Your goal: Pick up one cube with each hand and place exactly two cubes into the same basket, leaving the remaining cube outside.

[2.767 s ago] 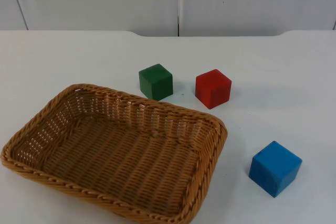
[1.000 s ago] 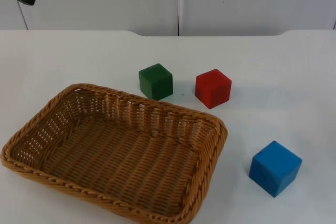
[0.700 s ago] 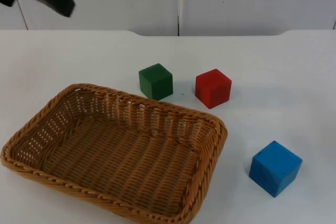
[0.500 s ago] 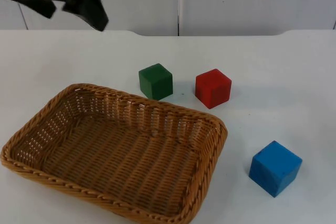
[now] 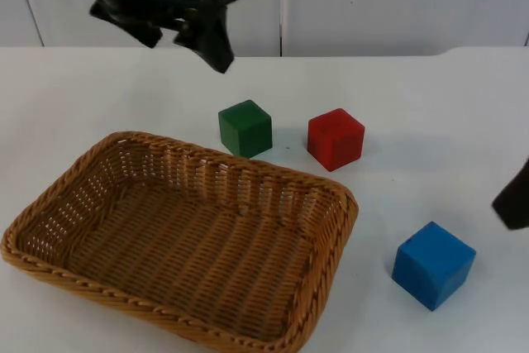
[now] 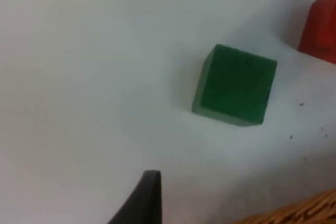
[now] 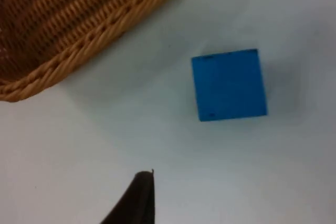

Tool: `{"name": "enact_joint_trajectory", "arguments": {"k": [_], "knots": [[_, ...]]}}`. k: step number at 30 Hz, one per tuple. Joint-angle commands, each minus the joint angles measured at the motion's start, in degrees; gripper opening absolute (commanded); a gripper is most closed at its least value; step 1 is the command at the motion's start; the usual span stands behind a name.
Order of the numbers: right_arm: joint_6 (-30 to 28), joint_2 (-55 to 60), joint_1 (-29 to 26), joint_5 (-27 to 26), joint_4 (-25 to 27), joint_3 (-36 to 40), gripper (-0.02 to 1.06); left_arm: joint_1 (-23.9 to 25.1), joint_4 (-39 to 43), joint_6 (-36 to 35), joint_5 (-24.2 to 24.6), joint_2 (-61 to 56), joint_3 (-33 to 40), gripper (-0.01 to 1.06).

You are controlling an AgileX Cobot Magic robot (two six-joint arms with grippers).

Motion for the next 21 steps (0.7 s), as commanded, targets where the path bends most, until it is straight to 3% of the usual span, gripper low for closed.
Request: {"name": "enact_joint_trajectory", "arguments": {"k": [1, 2, 6, 7, 11, 21], "knots": [[2.76, 1.91, 3.39, -2.54, -2.75, -0.34, 1.03, -2.02, -0.21, 0.21, 1.03, 2.00, -2.30, 1.05], [2.76, 1.91, 3.39, -2.54, -2.75, -0.34, 1.03, -2.02, -0.21, 0.21, 1.03, 2.00, -2.30, 1.05], [14.11, 4.79, 7.34, -4.24, -13.61, -0.34, 1.03, -4.27, 0.32, 0.46, 0.61, 4.15, -3.51, 1.05], [14.11, 4.79, 7.34, -4.24, -13.61, -0.34, 1.03, -4.27, 0.32, 0.46, 0.61, 4.15, -3.51, 1.05], [22.51, 7.30, 10.12, -6.92, -21.42, -0.34, 1.03, -5.80, 0.88, 0.69, -0.20, 5.97, -4.36, 1.05], [29.53, 14.06, 11.60, -14.89, -26.95, -0.34, 1.03, -7.03, 0.78, 0.82, -0.20, 10.17, -7.36, 1.05]]}}
